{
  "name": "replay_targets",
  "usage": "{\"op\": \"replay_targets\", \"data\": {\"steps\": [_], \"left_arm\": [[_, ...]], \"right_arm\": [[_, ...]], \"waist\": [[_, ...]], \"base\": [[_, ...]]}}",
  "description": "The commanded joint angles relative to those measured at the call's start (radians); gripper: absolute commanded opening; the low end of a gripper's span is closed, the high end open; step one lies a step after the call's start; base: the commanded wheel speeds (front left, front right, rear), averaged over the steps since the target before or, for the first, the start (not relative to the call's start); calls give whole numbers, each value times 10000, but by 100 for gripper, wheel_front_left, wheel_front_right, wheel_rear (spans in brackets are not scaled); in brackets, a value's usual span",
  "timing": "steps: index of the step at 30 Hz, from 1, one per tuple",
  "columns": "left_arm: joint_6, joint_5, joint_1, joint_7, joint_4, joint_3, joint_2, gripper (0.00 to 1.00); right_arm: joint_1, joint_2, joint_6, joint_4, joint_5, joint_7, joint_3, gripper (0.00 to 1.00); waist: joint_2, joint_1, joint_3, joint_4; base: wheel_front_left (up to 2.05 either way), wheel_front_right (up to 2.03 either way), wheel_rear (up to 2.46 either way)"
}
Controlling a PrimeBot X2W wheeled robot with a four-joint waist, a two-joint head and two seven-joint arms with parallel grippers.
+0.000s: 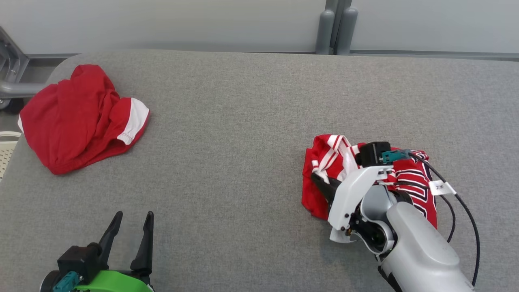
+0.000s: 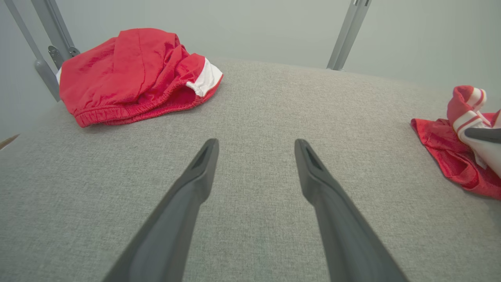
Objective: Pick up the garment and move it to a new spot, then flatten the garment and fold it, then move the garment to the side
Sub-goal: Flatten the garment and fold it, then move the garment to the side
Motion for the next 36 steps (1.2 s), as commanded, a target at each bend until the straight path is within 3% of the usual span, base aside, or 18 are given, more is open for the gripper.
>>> {"op": "replay_targets", "data": {"steps": [1, 6, 12, 14, 16, 19, 22, 26, 31, 36], "left_arm": [[-81, 103, 62, -57, 52, 52, -95, 100], [-232, 199, 298, -56, 396, 346, -240, 100], [-192, 288, 657, -49, 357, 781, -317, 100], [-148, 299, 828, -50, 190, 974, -381, 100], [-132, 333, 943, -48, 12, 1151, -455, 100], [-260, 439, 1007, -48, -235, 1287, -559, 100], [-406, 534, 751, -48, -209, 1360, -571, 100], [-568, 684, 441, -49, -130, 1433, -579, 100], [-663, 795, 112, -49, -69, 1382, -585, 100], [-709, 879, -73, -49, 35, 1252, -657, 100]], "right_arm": [[-117, -13, 8, 88, -4, -23, 172, 100], [-195, -20, 8, -269, 235, -119, 1003, 100], [718, -32, 6, -2977, 1234, -221, 1037, 100], [1284, -58, 5, -4070, 1285, 70, 340, 100], [1862, -103, 5, -4968, 602, 534, -779, 100], [2795, -353, 6, -5837, -798, 1481, -3120, 100], [3032, -521, 8, -5733, -1329, 1890, -4200, 100], [2644, -516, 6, -4854, -1316, 2024, -4678, 100], [1976, -532, 8, -3581, -1077, 1947, -4449, 100], [1204, -608, 6, -2103, -27, 2026, -3916, 100]], "waist": [[29, 0, -23, -3], [29, 0, -156, -191], [29, 0, -339, -574], [29, 0, -289, -741], [29, 0, -148, -899], [29, 0, 292, -1115], [29, 0, 653, -1228], [29, 0, 1079, -1314], [29, 0, 1337, -1191], [29, 0, 1456, -955]], "base": [[0, 0, 0], [0, 0, 0], [0, 0, 0], [0, 0, 0], [0, 0, 0], [0, 0, 0], [0, 0, 0], [0, 0, 0], [0, 0, 0], [0, 0, 0]]}}
